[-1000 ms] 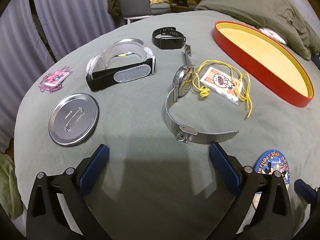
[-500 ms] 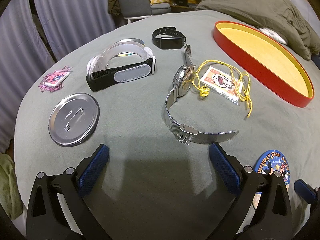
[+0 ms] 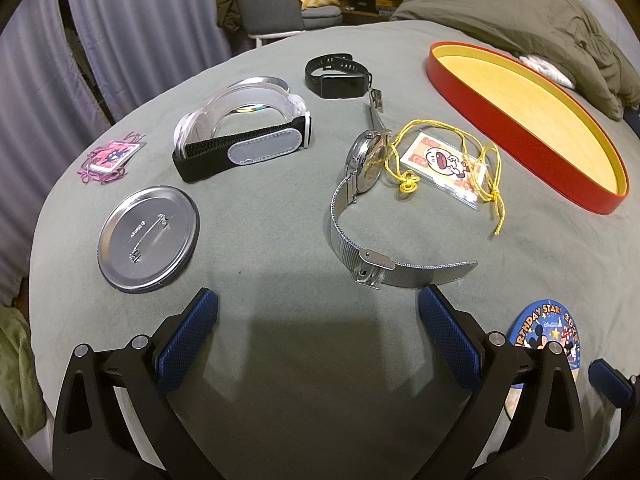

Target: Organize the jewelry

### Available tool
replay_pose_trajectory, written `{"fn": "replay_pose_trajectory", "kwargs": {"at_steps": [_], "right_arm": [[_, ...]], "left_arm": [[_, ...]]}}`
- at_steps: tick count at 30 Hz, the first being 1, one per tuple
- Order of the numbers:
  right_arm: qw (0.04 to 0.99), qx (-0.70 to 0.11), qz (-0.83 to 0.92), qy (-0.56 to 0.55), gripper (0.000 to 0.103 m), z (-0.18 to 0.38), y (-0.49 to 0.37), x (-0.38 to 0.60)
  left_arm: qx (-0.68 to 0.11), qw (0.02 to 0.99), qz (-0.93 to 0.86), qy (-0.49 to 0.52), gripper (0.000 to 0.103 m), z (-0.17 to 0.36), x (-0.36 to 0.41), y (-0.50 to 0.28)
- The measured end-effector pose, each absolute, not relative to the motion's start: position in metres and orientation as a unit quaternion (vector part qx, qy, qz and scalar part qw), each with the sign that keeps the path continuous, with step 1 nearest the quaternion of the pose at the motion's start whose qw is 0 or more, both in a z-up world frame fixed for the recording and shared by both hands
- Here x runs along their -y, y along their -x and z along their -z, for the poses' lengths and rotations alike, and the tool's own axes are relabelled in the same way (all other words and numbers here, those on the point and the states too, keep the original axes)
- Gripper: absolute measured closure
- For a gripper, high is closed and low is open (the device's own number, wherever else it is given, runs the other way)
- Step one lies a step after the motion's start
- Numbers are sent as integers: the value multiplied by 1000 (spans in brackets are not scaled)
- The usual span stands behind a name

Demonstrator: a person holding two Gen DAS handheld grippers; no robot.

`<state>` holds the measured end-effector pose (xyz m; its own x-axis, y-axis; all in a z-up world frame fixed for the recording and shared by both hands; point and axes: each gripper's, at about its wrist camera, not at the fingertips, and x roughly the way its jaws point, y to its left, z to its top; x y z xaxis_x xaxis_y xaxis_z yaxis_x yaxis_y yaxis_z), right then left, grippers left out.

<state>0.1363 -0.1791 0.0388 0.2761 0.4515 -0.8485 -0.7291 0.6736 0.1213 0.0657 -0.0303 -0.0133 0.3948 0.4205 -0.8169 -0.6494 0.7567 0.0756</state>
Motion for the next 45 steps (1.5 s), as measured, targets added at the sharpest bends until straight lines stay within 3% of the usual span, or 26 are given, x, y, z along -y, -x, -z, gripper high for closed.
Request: {"fn": "replay_pose_trajectory", "kwargs": {"at_steps": [45], "right_arm": [[785, -470, -375, 148, 7, -39, -136, 179]], "left_arm": [[-442, 824, -332, 122, 5, 13, 34, -64]]}}
